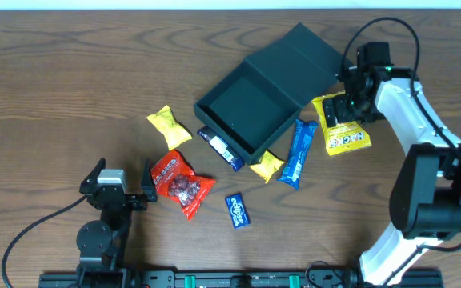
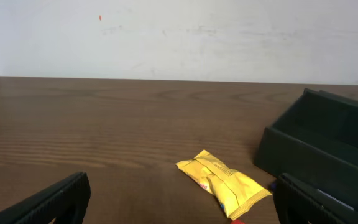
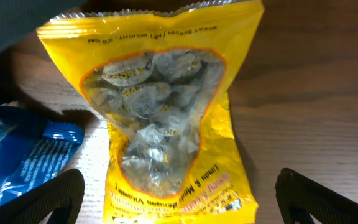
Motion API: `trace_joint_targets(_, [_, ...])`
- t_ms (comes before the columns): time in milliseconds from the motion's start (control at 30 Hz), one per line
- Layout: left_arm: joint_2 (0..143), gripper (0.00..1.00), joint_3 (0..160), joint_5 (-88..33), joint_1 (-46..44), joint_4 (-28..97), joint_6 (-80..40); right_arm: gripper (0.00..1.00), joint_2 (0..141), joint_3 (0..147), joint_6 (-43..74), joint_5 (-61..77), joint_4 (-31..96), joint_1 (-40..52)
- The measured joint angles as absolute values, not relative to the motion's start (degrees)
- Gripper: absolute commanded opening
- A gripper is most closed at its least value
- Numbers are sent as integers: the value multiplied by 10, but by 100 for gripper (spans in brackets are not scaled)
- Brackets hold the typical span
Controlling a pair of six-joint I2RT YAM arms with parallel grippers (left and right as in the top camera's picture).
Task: Pack container
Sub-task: 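Lower right gripper and grasp the yellow HACKS bag top edge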
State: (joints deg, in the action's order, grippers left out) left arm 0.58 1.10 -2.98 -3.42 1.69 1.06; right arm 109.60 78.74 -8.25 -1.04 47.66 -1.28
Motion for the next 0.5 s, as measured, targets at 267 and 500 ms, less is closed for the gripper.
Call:
trace_joint_targets(267, [6, 95, 11, -30, -34, 17, 11, 99, 1128, 771, -84, 20, 430, -13])
trace_joint_targets(500, [6, 95, 11, -30, -34, 17, 11, 99, 1161, 771, -84, 24, 415, -13])
